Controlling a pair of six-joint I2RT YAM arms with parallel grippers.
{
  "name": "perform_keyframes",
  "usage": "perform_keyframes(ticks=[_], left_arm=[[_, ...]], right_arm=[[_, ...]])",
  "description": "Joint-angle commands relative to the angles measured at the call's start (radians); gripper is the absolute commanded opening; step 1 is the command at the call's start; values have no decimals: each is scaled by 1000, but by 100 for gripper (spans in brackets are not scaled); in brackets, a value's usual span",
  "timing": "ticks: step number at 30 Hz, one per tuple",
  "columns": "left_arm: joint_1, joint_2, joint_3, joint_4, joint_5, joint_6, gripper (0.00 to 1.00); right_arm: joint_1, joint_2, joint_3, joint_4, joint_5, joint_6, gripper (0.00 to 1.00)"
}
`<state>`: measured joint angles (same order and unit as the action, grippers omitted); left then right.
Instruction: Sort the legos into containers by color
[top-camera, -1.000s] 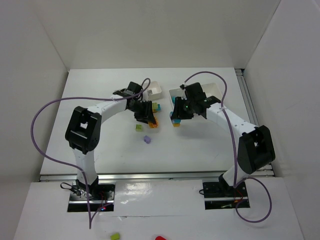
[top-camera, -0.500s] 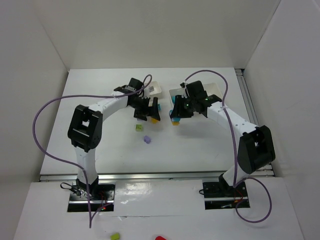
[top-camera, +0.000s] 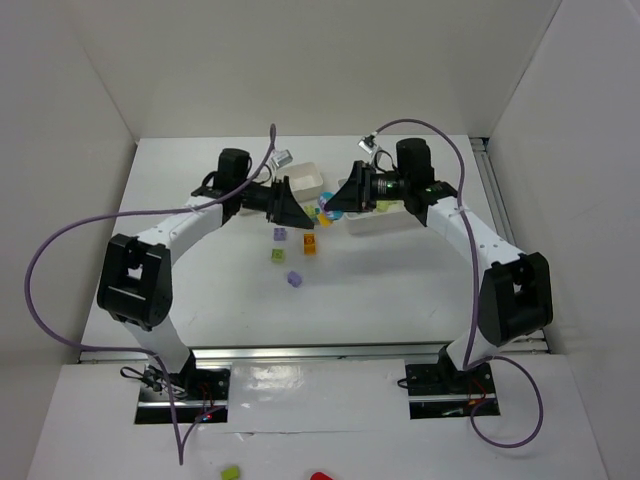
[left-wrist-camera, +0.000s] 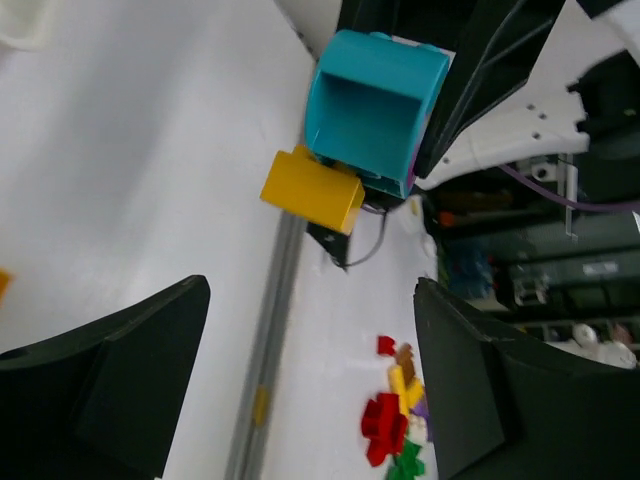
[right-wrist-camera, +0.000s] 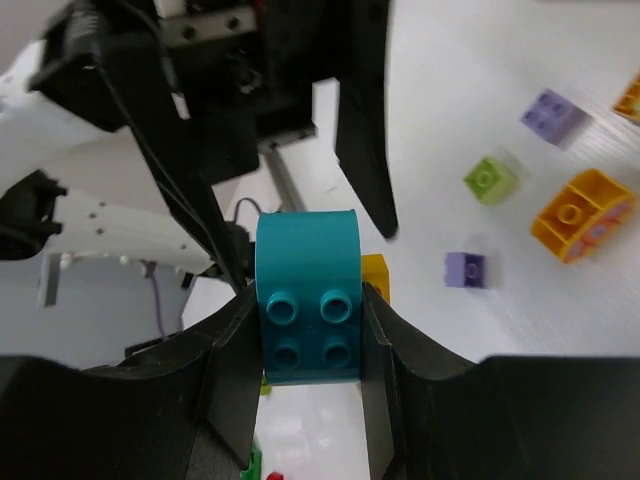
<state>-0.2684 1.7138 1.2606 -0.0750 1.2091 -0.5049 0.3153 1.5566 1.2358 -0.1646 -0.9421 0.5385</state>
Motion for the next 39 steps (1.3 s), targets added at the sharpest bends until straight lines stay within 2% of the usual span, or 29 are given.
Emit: perform_keyframes(ticks=[1, 6, 9, 17, 21, 22, 23, 26, 27, 29, 30, 32, 34, 39], left_arm=[[-26, -8, -7, 199, 141, -81, 91], [-46, 12, -7, 291, 152, -164, 85], [-46, 12, -17, 411, 141, -254, 77], [-55, 50, -50, 635, 132, -409, 68], [-75, 61, -50, 669, 142, -429, 55], [-75, 61, -50, 669, 142, -429, 50], [-75, 61, -50, 669, 142, -429, 37], [-75, 61, -50, 640, 142, -419, 23], [-75, 61, -38, 615, 151, -382, 13], [-75, 61, -24, 539, 152, -324, 4], [-75, 61, -12, 444, 142, -289, 0], [-75, 61, 0, 335, 117, -183, 0], [-75, 61, -18, 310, 116, -172, 0], [-66, 61, -38, 230, 106, -110, 0]], right_arm=[[1, -6, 31, 165, -165, 78, 0], [10, -6, 40, 174, -178, 94, 0], [19, -6, 40, 183, -178, 94, 0], [28, -6, 31, 183, -178, 103, 0], [37, -6, 31, 183, -169, 103, 0], [38, -6, 31, 183, -169, 103, 0], [38, -6, 31, 183, -169, 103, 0], [38, -6, 31, 183, -143, 103, 0], [27, -6, 31, 168, -115, 103, 0], [5, -16, 31, 134, -68, 89, 0], [-8, -30, 40, 90, -25, 75, 0], [-51, -39, 40, 65, 107, 66, 0], [-61, -30, 50, 91, 150, 77, 0], [-61, 10, 126, 102, 386, 89, 0]])
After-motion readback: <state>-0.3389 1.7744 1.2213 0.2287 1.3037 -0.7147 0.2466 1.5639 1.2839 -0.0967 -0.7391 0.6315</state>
